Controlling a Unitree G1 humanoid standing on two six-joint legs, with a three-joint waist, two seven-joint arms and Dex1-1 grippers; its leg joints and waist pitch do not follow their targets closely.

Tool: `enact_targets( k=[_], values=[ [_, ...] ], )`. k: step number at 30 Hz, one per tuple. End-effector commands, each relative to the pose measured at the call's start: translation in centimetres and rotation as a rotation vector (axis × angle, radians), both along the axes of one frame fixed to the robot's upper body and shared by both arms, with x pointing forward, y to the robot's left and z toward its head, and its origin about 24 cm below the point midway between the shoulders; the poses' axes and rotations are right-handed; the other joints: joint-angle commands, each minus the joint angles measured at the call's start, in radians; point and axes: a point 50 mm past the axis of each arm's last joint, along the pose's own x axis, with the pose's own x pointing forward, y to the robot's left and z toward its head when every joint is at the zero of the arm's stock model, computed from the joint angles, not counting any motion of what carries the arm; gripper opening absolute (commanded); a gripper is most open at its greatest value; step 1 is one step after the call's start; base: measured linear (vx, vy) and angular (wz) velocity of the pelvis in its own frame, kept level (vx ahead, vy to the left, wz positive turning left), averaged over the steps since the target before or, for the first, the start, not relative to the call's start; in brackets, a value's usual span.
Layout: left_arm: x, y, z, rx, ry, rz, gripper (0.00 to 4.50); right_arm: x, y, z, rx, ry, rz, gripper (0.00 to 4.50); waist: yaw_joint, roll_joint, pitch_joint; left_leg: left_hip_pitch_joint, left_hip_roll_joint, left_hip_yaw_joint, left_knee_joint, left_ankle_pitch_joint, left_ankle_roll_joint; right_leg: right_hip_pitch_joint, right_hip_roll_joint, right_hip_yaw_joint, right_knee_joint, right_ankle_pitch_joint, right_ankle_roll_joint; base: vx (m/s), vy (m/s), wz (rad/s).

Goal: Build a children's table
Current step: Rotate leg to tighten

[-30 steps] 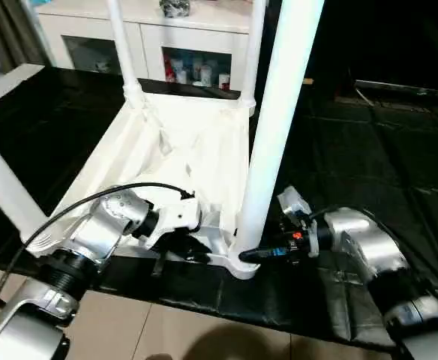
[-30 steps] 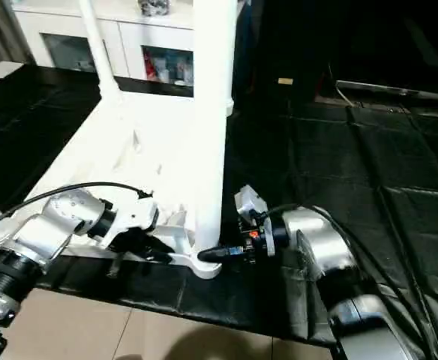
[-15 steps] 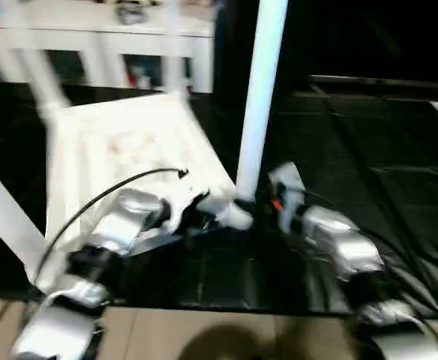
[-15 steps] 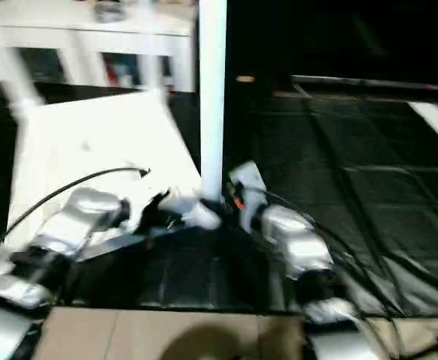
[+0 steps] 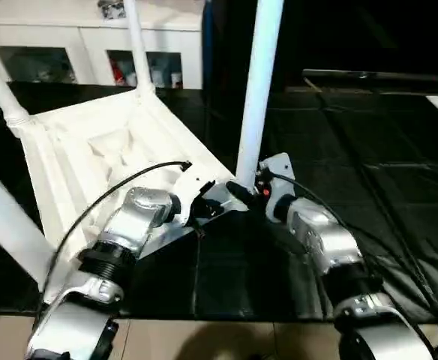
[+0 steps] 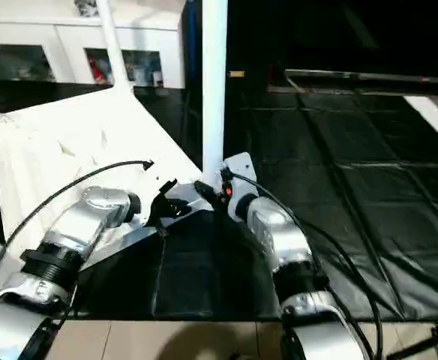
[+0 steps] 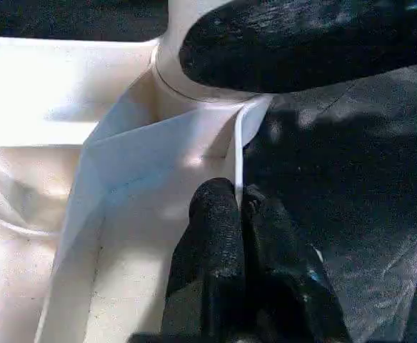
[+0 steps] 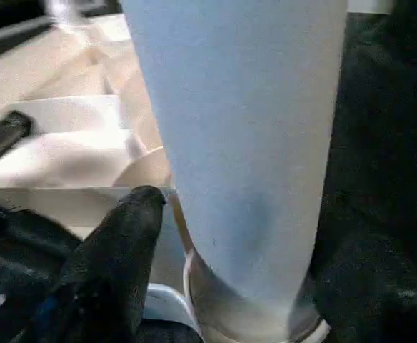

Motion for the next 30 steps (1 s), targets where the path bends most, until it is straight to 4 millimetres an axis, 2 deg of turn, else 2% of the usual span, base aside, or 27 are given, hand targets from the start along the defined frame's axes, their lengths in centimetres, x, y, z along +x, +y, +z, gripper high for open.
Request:
enact_targets(
  k=[1,4,8,9,10,11,13,15,16,18,20,24,26,30],
  values=[
    [-0.5,-1.8,1.5,-0.065,-0.051,-0.166,0.0,-1.4,2.0,-0.3,0.056,0.008,0.199,3.52,0.016,-0.004,-0.073,-0.021,-0.012,0.027,-0.058,-0.119,0.094,0.077,-0.047,0.049,-0.057,-0.258,-0.194,0.0,0.0,0.0],
    [-1.0,-0.8,1.3,-0.047,-0.037,-0.249,0.0,-1.9,0.2,-0.1,0.053,-0.026,0.29,3.71,0.03,-0.002,-0.073,-0.021,-0.009,0.027,-0.058,-0.094,0.105,0.078,-0.043,0.049,-0.05,-0.206,-0.207,0.0,0.0,0.0],
    [-1.6,0.1,1.2,-0.024,-0.025,-0.35,0.0,-2.4,-1.7,0.1,0.018,-0.04,0.373,4.05,0.045,0.0,-0.071,-0.01,-0.002,0.03,-0.061,-0.126,0.092,0.071,-0.041,0.052,-0.049,-0.215,-0.218,0.0,0.0,0.0],
    [-1.6,0.1,1.2,-0.024,-0.025,-0.35,0.0,-2.4,-1.7,0.1,0.018,-0.04,0.373,4.16,0.048,-0.001,-0.071,-0.01,-0.001,0.029,-0.062,-0.13,0.09,0.072,-0.042,0.052,-0.048,-0.221,-0.216,0.0,0.0,0.0],
    [-2.1,0.7,1.2,0.004,-0.009,-0.421,0.0,-3.0,-3.2,0.3,0.007,-0.014,0.47,4.16,0.058,0.001,-0.072,-0.003,0.0,0.032,-0.062,-0.132,0.086,0.067,-0.041,0.054,-0.048,-0.216,-0.218,0.0,0.0,0.0],
    [-2.2,1.0,1.1,0.024,-0.008,-0.443,0.0,-3.3,-3.7,0.4,0.008,-0.005,0.512,4.16,0.065,0.0,-0.072,0.004,0.004,0.035,-0.06,-0.138,0.094,0.064,-0.036,0.056,-0.042,-0.183,-0.233,0.0,0.0,0.0],
    [-2.3,1.5,1.0,0.058,-0.005,-0.484,0.0,-3.7,-4.3,0.7,0.013,0.007,0.585,4.16,0.071,-0.005,-0.071,-0.006,0.004,0.039,-0.059,-0.138,0.101,0.067,-0.035,0.059,-0.036,-0.165,-0.242,0.0,0.0,0.0],
    [-2.5,1.8,0.9,0.082,0.003,-0.521,0.0,-3.8,-4.6,0.9,0.013,0.01,0.627,4.16,0.076,-0.006,-0.07,-0.009,0.003,0.04,-0.06,-0.147,0.094,0.069,-0.039,0.061,-0.037,-0.199,-0.23,0.0,0.0,0.0],
    [-2.7,2.0,0.8,0.092,0.01,-0.551,0.0,-3.9,-4.8,1.1,0.014,0.01,0.654,4.16,0.075,-0.012,-0.069,-0.013,0.003,0.04,-0.061,-0.157,0.087,0.07,-0.04,0.061,-0.042,-0.242,-0.209,0.0,0.0,0.0],
    [-3.1,2.1,0.7,0.102,0.024,-0.597,0.0,-4.0,-4.9,1.2,0.012,0.021,0.701,4.16,0.079,-0.01,-0.068,-0.008,0.003,0.041,-0.061,-0.165,0.076,0.066,-0.044,0.064,-0.047,-0.295,-0.189,0.0,0.0,0.0],
    [-3.5,2.2,0.7,0.112,0.036,-0.643,0.0,-4.3,-5.0,1.2,-0.005,0.036,0.755,4.16,0.081,-0.009,-0.066,-0.001,0.005,0.044,-0.061,-0.176,0.069,0.059,-0.042,0.067,-0.051,-0.305,-0.194,0.0,0.0,0.0],
    [-4.0,2.3,0.5,0.128,0.046,-0.706,0.0,-4.1,-4.8,1.1,-0.009,0.056,0.79,4.16,0.085,-0.012,-0.068,-0.006,0.004,0.044,-0.059,-0.163,0.066,0.061,-0.041,0.07,-0.042,-0.273,-0.208,0.0,0.0,0.0],
    [-4.1,2.3,0.5,0.133,0.048,-0.725,0.0,-4.0,-4.6,1.0,-0.008,0.062,0.8,4.16,0.087,-0.011,-0.065,-0.009,0.004,0.042,-0.059,-0.181,0.054,0.061,-0.044,0.07,-0.042,-0.311,-0.197,0.0,0.0,0.0],
    [-4.3,2.2,0.5,0.134,0.047,-0.744,0.0,-3.9,-4.2,0.8,-0.01,0.072,0.817,4.16,0.09,-0.011,-0.068,-0.009,0.004,0.041,-0.059,-0.169,0.046,0.063,-0.044,0.07,-0.04,-0.308,-0.191,0.0,0.0,0.0]
  ],
)
